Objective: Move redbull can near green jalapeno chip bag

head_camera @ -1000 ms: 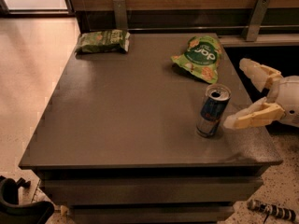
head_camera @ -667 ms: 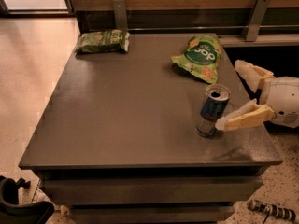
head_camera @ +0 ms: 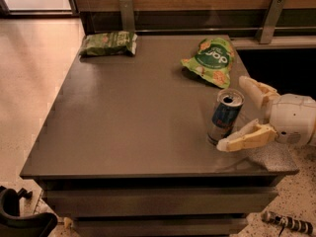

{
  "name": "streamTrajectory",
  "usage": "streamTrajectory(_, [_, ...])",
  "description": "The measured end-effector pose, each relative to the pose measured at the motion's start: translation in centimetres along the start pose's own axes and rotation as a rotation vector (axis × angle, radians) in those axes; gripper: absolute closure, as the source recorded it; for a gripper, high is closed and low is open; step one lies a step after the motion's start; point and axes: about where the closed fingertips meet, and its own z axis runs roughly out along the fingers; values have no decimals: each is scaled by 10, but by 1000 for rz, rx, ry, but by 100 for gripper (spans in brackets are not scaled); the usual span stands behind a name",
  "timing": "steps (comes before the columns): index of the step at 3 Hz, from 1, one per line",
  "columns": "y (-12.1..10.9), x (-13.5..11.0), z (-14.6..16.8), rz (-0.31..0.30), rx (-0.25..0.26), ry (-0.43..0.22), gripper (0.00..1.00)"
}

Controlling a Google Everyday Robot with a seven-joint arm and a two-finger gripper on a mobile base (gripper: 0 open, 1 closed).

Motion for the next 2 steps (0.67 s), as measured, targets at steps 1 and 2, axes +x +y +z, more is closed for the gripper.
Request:
streamTrajectory(1, [10,6,7,2,-9,16,17])
streamTrajectory(2, [11,4,9,0,-14,16,47])
